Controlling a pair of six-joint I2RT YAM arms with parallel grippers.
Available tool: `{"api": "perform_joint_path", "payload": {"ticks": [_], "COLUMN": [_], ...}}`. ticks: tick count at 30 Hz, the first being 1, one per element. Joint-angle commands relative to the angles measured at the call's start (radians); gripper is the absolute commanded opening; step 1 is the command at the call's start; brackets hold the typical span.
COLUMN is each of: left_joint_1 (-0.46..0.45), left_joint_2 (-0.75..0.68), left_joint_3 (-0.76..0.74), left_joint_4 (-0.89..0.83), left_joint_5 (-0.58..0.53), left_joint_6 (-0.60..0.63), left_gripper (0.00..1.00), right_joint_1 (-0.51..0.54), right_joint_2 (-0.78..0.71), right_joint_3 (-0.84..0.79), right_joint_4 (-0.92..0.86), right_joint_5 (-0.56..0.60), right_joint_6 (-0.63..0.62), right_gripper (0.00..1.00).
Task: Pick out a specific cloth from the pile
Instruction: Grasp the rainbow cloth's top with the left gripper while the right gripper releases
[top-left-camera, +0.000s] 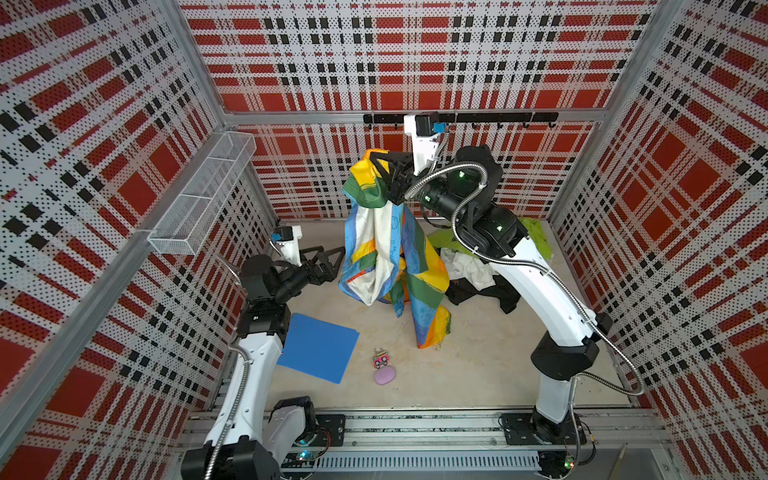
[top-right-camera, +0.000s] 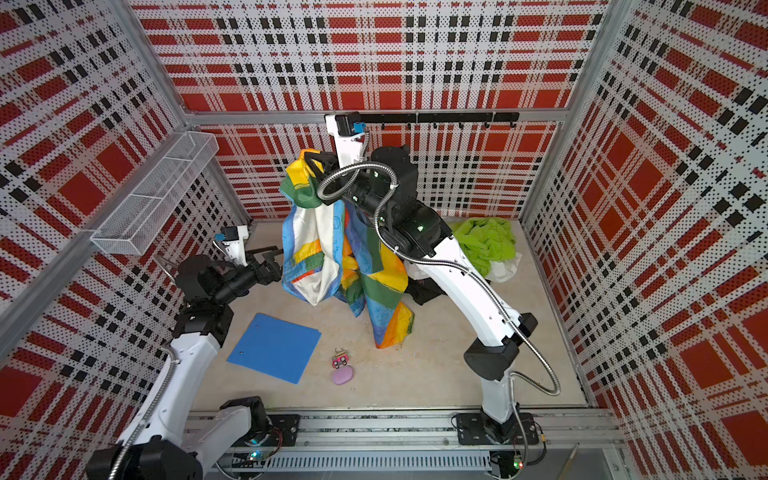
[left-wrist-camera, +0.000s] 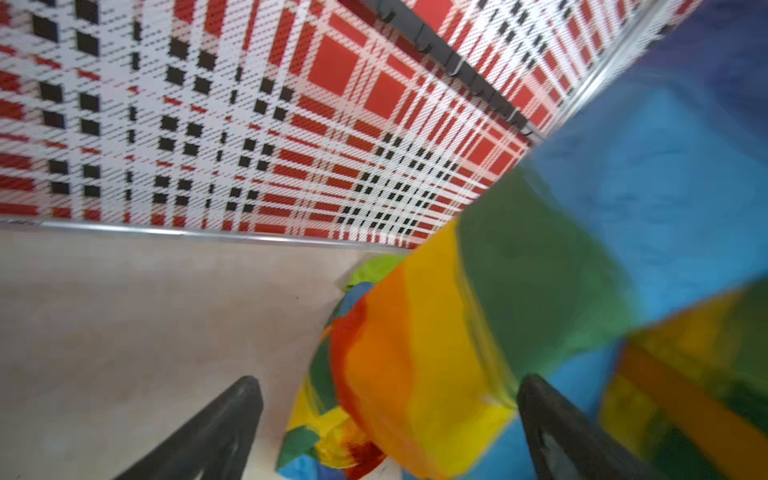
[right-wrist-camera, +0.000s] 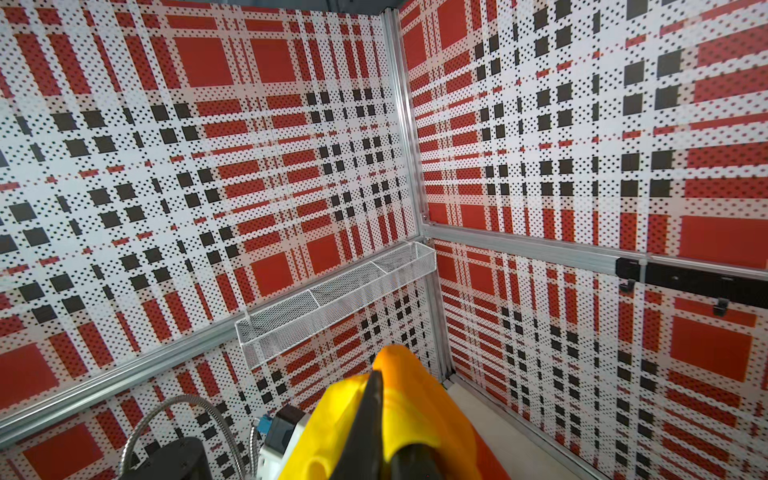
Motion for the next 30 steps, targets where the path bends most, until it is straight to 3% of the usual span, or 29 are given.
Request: {"api": "perform_joint_path", "payload": {"ticks": [1,7,11,15,18,21,24,27,30], "left_joint_1": [0.004,-0.007,-0.107,-0.204,-0.26,-0.291,-0.307,-0.321,-0.325], "left_joint_2": [-0.062,-0.123,-0.092,0.006,0.073,0.128,0.194,0.234,0.239], "left_joint_3": [-0.008,-0.018,0.028,0.114,0.183,0.237,0.297,0.333,0.326], "left_joint_4": [0.158,0.264,0.282,0.237,0.175,0.126,0.082,0.028,0.016], "left_joint_5": [0.099,0.165,0.158,0.125,0.042,-0.048,-0.047,-0.073,-0.117], "left_joint_6": [-0.044,-0.117,-0.086,-0.041,0.013,0.038,0.028,0.041,0.053], "left_gripper": [0.99,0.99,0.99,0.99,0.99,0.99,0.98,0.84,0.56], "right_joint_1": [-0.004,-0.013,-0.019,-0.019,-0.02,-0.019,-0.019,-0.02,-0.021], "right_joint_2": [-0.004,-0.021,-0.024,-0.038,-0.052,-0.072,-0.094,-0.126,-0.148], "right_joint_3": [0.01,-0.058,-0.078,-0.112,-0.142,-0.175,-0.205,-0.245,-0.27], "right_joint_4": [0.118,0.11,0.108,0.128,0.137,0.147,0.158,0.176,0.183], "right_joint_5": [-0.032,-0.049,-0.138,-0.197,-0.22,-0.244,-0.254,-0.25,-0.251], "right_joint_6": [0.036,0.043,0.067,0.091,0.105,0.115,0.116,0.114,0.113], "right_gripper": [0.0,0.0,0.0,0.0,0.0,0.0,0.0,0.0,0.0]}}
